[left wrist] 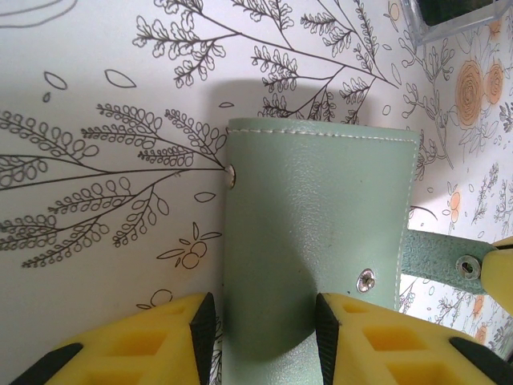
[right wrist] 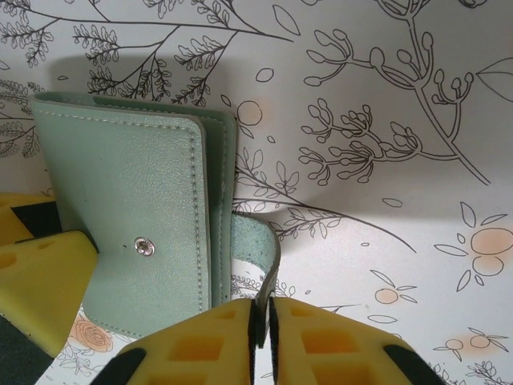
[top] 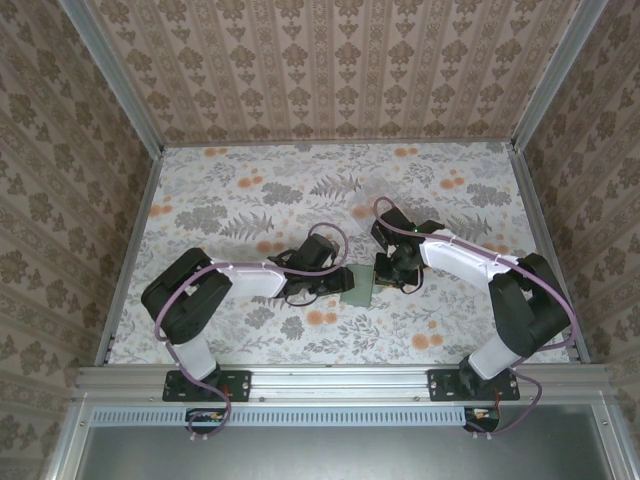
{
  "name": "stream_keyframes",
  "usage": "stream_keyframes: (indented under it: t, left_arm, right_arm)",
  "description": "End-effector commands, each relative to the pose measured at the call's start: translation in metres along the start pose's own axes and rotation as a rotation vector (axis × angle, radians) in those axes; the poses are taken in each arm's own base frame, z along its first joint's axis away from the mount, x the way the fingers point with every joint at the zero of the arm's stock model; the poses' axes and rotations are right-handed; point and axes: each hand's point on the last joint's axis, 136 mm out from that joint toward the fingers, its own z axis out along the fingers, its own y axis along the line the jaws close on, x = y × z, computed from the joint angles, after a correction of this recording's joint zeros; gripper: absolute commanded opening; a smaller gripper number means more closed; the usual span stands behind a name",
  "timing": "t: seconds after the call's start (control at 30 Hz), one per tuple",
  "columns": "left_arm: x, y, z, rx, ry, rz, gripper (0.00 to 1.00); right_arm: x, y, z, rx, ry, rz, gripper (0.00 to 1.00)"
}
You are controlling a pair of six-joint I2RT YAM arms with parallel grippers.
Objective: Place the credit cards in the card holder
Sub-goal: Close the button on the card holder.
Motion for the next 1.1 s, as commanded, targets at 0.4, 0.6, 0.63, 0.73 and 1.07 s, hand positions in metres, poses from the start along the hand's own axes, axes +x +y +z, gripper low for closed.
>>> stream_keyframes:
  t: [0.4,0.6,0.63,0.73,1.07]
  left_arm:
    - [0.003,-0.006,0.006,0.013,0.022,0.028,0.38]
    - [0.004,-0.007,0.008,0.020,0.024,0.028,0.33]
    - [0.004,-0.006,0.008,0.020,0.025,0.027,0.32]
    - [0.005,-0.006,0.009,0.022,0.023,0.025,0.31]
    - [0.005,-0.007,0.009,0.025,0.022,0.021,0.31]
  right_arm:
    - [-0.005,0.017,-0.017,-0.074,-0.033,-0.025,0.00]
    - [-0.008,0.048,-0.011,-0.217,0.004,-0.016,0.00]
    - [-0.009,0.050,-0.009,-0.222,0.010,-0.012,0.00]
    - [-0.009,0.053,-0.001,-0.206,0.030,-0.014,0.00]
    - [-0.006,0.052,0.023,-0.162,0.073,-0.004,0.00]
